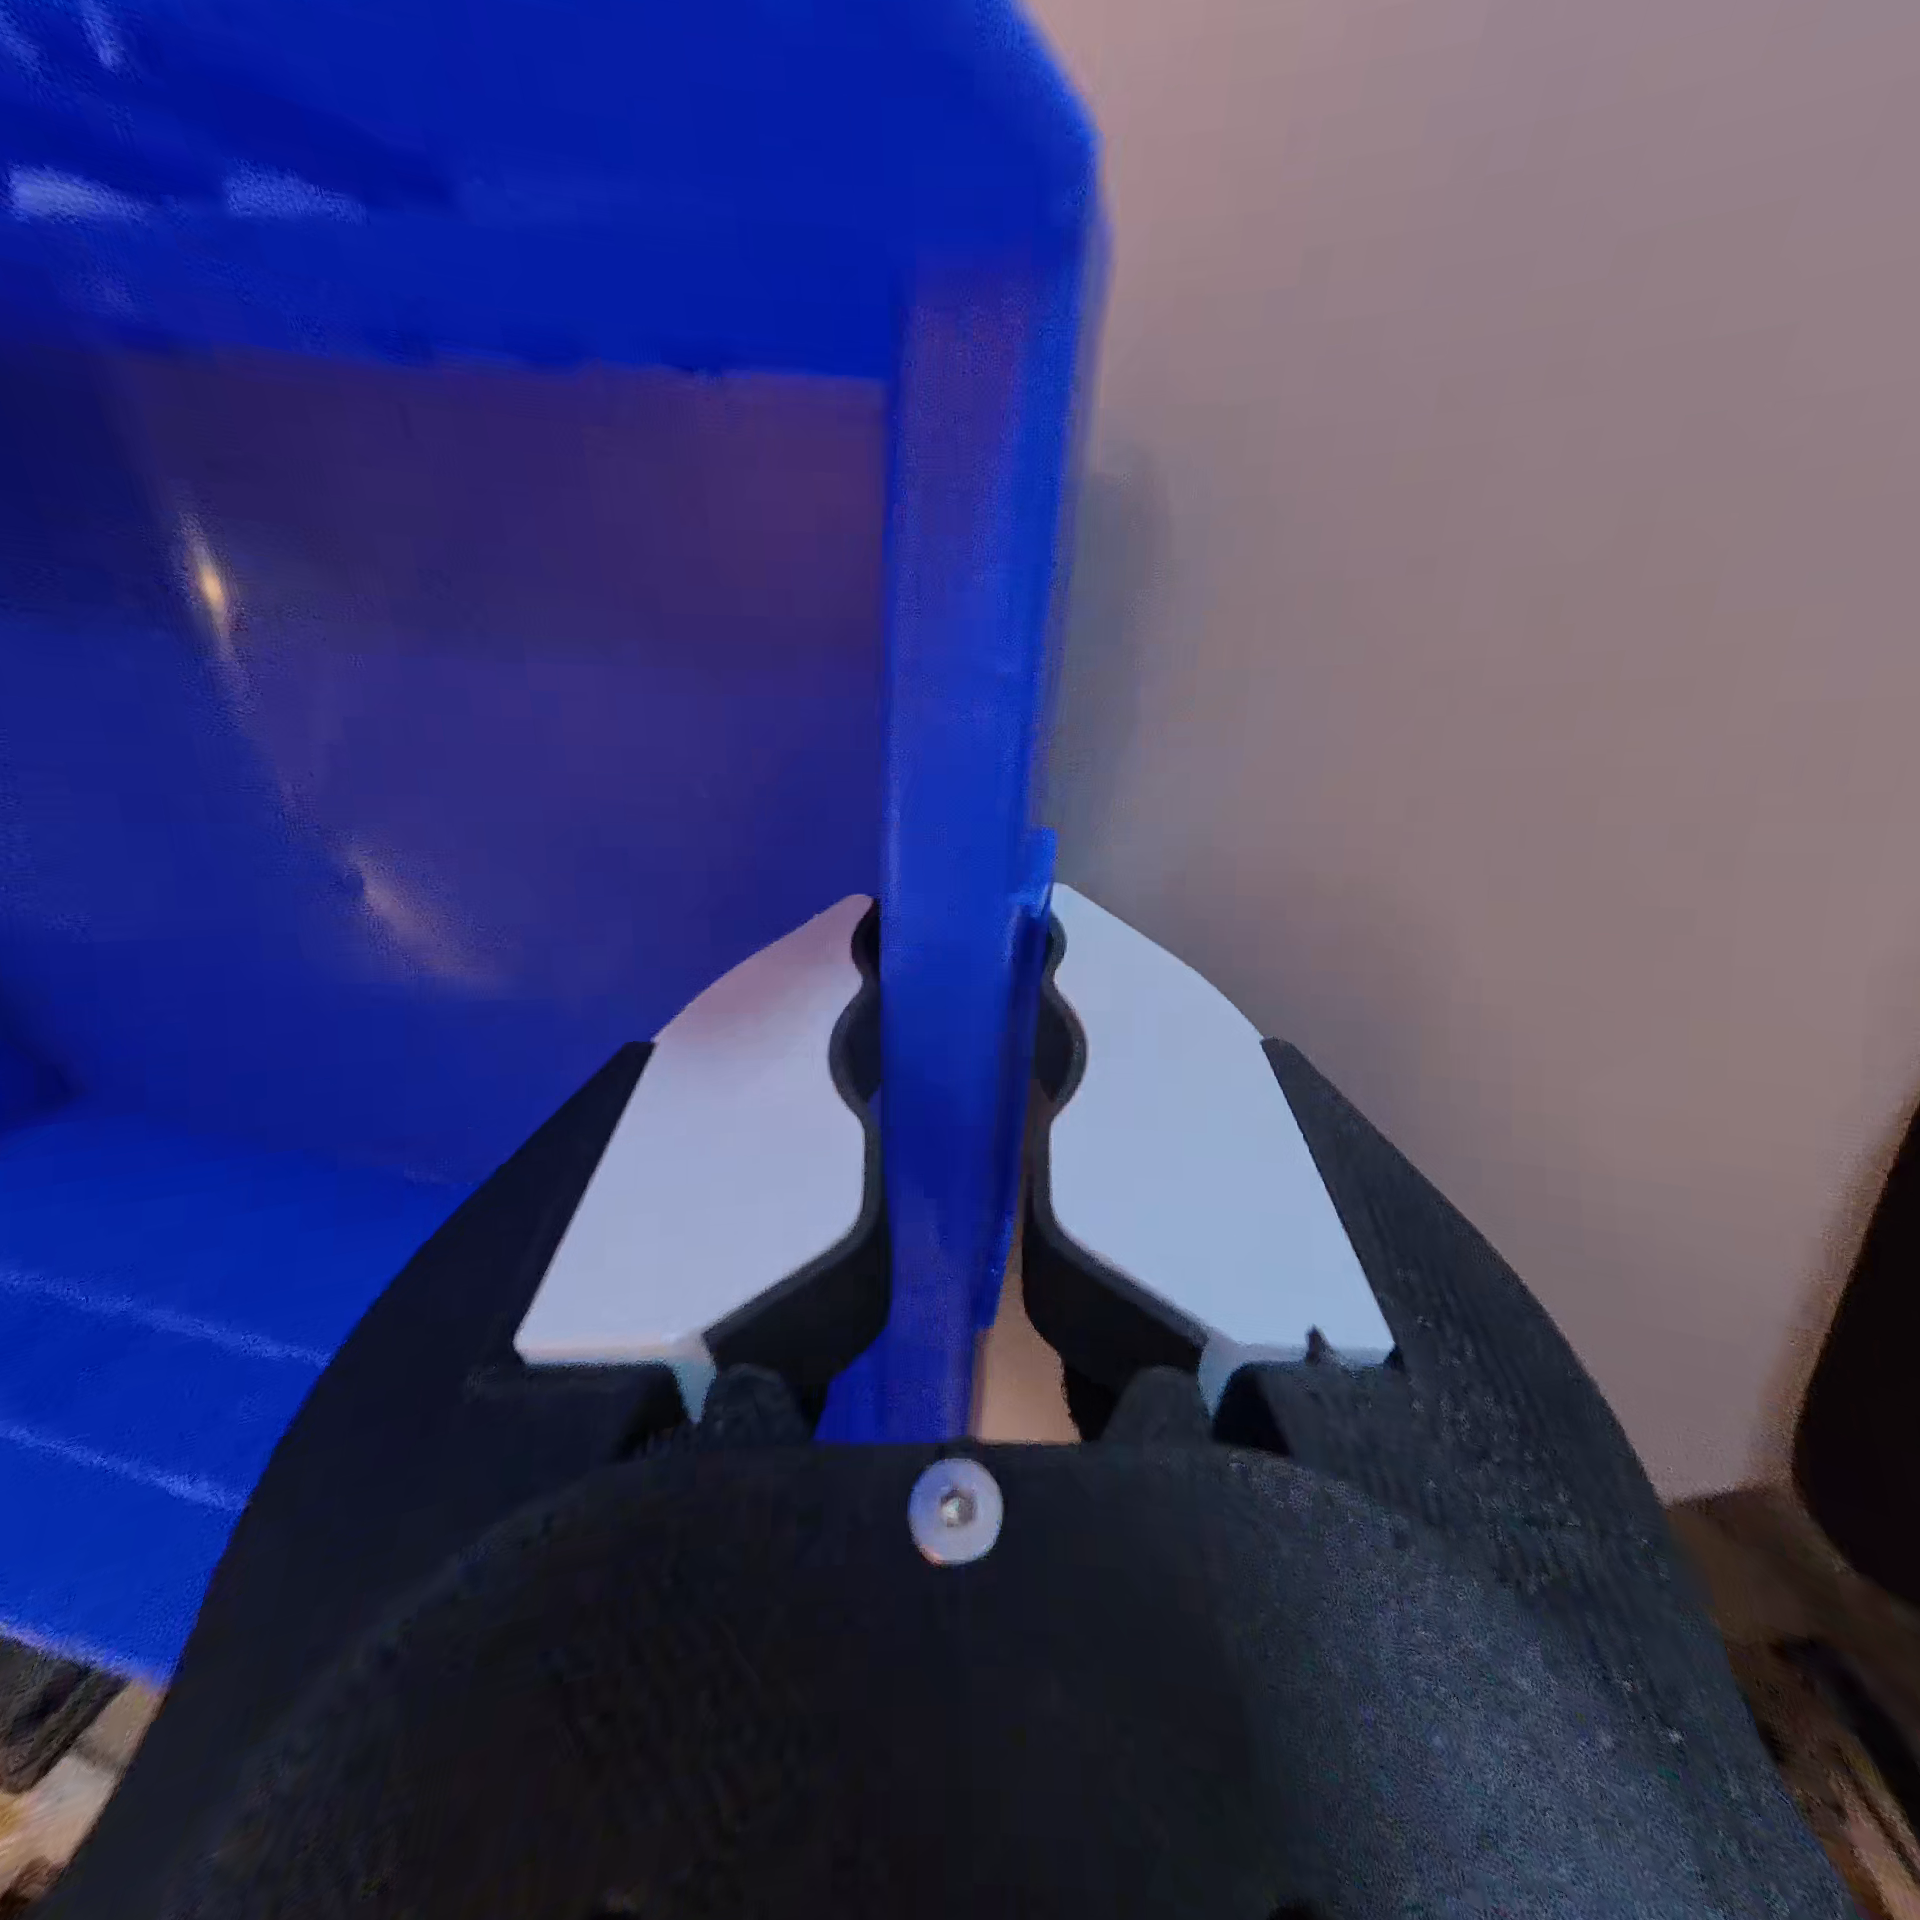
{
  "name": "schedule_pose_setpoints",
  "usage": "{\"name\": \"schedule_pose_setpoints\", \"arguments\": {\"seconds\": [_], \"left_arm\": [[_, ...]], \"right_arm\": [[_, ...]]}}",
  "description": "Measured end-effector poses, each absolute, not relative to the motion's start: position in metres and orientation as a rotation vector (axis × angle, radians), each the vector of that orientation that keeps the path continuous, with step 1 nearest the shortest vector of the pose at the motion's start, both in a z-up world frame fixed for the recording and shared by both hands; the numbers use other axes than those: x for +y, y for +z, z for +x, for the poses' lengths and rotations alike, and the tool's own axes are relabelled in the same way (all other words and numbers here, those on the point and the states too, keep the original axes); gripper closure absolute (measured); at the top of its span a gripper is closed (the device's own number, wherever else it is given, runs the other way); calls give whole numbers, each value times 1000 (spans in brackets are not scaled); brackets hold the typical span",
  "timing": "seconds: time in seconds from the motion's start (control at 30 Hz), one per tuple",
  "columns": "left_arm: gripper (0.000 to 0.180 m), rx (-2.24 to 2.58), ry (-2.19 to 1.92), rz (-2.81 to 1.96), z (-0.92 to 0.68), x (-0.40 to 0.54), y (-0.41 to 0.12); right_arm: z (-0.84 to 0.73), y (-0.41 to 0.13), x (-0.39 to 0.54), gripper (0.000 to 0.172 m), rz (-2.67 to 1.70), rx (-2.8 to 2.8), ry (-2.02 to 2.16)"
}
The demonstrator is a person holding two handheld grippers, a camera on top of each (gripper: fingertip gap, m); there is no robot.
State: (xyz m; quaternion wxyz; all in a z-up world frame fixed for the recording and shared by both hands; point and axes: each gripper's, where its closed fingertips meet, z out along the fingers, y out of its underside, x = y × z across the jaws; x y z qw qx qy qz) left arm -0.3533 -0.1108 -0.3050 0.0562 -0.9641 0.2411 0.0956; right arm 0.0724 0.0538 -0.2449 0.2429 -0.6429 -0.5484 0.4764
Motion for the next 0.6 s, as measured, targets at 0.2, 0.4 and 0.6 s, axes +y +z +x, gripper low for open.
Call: {"name": "schedule_pose_setpoints", "arguments": {"seconds": [0.2, 0.4, 0.6], "left_arm": [[143, 781, 381, -2814, -369, -102, -300], [129, 958, -114, -2117, -215, -71, -212], [133, 1191, -481, -1791, -54, -64, -231]], "right_arm": [[72, -245, 53, 170, -1769, -1488, 1295], [71, -245, 58, 171, -1836, -1432, 1332], [72, -247, 66, 170, -1989, -1272, 1386]]}}
